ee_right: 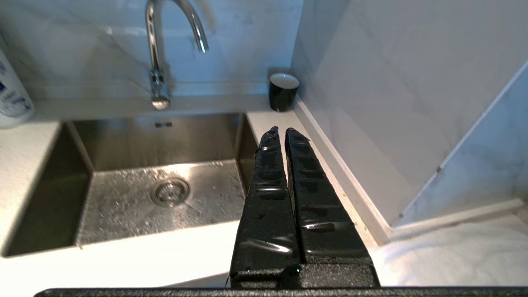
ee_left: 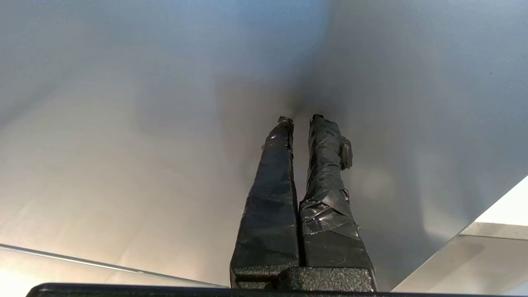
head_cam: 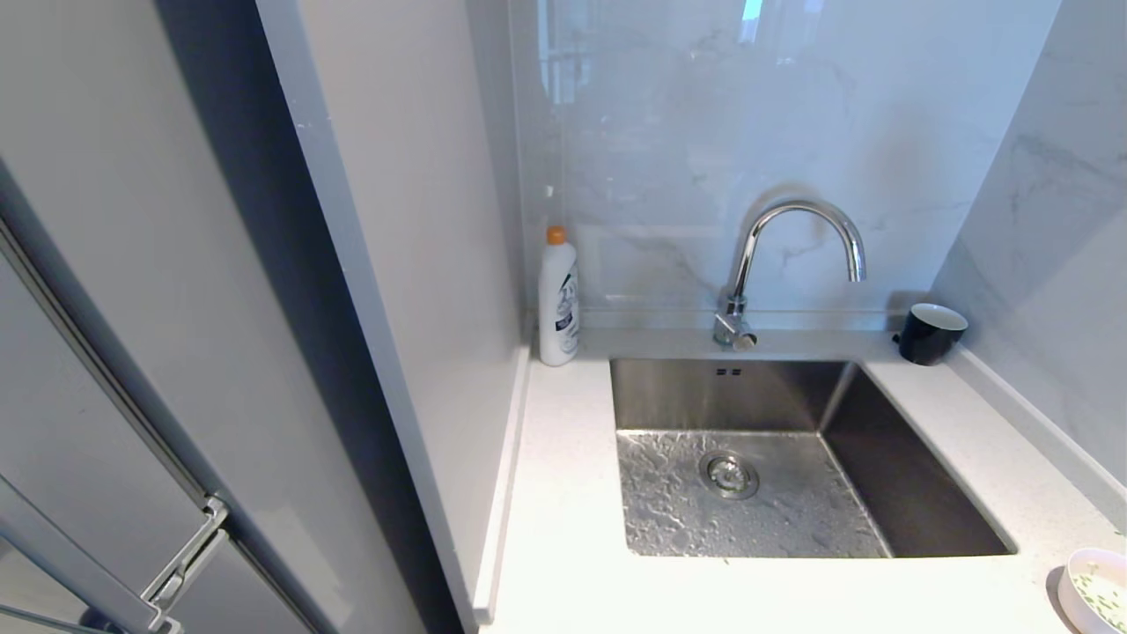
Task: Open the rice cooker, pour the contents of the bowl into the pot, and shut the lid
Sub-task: Pick up the bowl on the table
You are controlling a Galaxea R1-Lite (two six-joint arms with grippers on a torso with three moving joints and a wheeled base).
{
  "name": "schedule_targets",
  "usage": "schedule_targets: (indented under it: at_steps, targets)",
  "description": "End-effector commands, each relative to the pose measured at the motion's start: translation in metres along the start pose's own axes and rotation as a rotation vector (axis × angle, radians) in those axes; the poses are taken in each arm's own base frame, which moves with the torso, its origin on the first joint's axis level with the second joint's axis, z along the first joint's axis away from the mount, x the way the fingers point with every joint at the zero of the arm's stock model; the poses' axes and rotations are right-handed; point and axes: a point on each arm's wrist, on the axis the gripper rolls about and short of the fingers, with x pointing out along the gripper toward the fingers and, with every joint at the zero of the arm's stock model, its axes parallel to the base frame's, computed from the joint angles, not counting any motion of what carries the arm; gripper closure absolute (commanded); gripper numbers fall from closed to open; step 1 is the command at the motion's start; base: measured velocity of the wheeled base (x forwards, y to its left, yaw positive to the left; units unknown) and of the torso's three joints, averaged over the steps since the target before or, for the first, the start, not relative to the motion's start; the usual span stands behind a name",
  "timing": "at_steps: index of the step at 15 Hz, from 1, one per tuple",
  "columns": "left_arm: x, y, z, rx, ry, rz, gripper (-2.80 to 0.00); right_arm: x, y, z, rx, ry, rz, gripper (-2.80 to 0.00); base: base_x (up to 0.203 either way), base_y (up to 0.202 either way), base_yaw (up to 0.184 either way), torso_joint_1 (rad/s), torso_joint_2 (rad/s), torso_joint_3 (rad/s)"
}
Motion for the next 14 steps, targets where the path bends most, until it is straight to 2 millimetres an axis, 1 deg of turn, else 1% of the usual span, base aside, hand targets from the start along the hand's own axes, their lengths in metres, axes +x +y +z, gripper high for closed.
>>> schedule_targets:
  at_steps: [1, 4, 7, 8, 10, 11, 14]
  targets:
    - [0.000, 0.000, 0.000, 0.000, 0.000, 0.000, 0.00, -0.009, 0.000, -0.020, -0.005, -0.004, -0.016, 0.00, 0.000, 0.000, 0.000, 0.000, 0.00, 0.000]
    - [0.000, 0.000, 0.000, 0.000, 0.002, -0.001, 0.00, -0.021, 0.001, -0.053, -0.002, -0.032, -0.004, 0.00, 0.000, 0.000, 0.000, 0.000, 0.00, 0.000]
    - [0.000, 0.000, 0.000, 0.000, 0.000, -0.002, 0.00, -0.027, 0.004, -0.085, -0.051, -0.052, 0.008, 0.00, 0.000, 0.000, 0.000, 0.000, 0.00, 0.000]
    - [0.000, 0.000, 0.000, 0.000, 0.000, -0.002, 0.00, -0.024, 0.007, -0.097, -0.069, -0.035, 0.012, 0.00, 0.000, 0.000, 0.000, 0.000, 0.00, 0.000]
    - [0.000, 0.000, 0.000, 0.000, 0.000, -0.002, 0.00, -0.019, 0.011, -0.105, 0.033, -0.013, 0.040, 0.00, 0.000, 0.000, 0.000, 0.000, 0.00, 0.000]
    - [0.000, 0.000, 0.000, 0.000, 0.000, -0.001, 0.00, -0.015, 0.014, -0.112, 0.054, 0.009, 0.082, 0.00, 0.000, 0.000, 0.000, 0.000, 0.00, 0.000]
    - [0.000, 0.000, 0.000, 0.000, 0.000, 0.000, 0.00, -0.001, 0.022, -0.137, 0.052, 0.046, 0.125, 0.00, 0.000, 0.000, 0.000, 0.000, 0.00, 0.000]
